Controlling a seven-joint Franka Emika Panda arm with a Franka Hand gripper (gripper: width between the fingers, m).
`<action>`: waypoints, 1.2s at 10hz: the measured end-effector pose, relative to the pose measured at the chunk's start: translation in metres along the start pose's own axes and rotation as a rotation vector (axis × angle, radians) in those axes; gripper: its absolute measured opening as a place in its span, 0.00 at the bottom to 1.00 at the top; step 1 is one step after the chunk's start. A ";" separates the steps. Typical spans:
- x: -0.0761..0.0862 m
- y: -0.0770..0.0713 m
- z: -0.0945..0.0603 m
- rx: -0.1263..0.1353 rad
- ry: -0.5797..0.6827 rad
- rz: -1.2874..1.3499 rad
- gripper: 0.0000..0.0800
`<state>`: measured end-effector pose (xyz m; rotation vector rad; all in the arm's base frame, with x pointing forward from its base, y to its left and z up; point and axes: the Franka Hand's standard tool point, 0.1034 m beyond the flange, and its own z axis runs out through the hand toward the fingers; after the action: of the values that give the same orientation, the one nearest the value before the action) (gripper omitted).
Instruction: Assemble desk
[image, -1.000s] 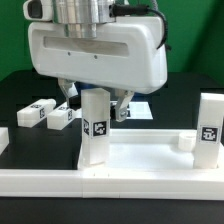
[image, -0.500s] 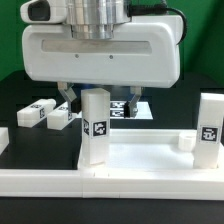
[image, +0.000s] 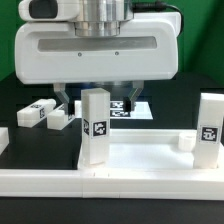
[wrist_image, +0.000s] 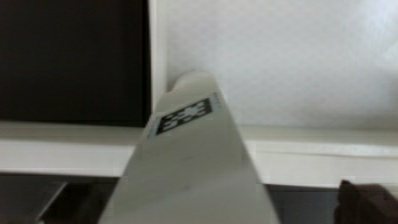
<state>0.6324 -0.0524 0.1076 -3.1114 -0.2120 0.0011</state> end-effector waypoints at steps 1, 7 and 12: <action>-0.001 0.002 0.000 -0.002 -0.001 -0.098 0.81; -0.001 0.003 0.001 -0.002 -0.003 -0.122 0.41; -0.002 0.007 0.001 0.027 0.005 0.120 0.36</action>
Offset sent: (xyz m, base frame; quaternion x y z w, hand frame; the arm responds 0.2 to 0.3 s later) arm 0.0000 0.0000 0.0000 0.0000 0.0000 0.0000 1.0000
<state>0.6313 -0.0594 0.1064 -3.0909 -0.0250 -0.0019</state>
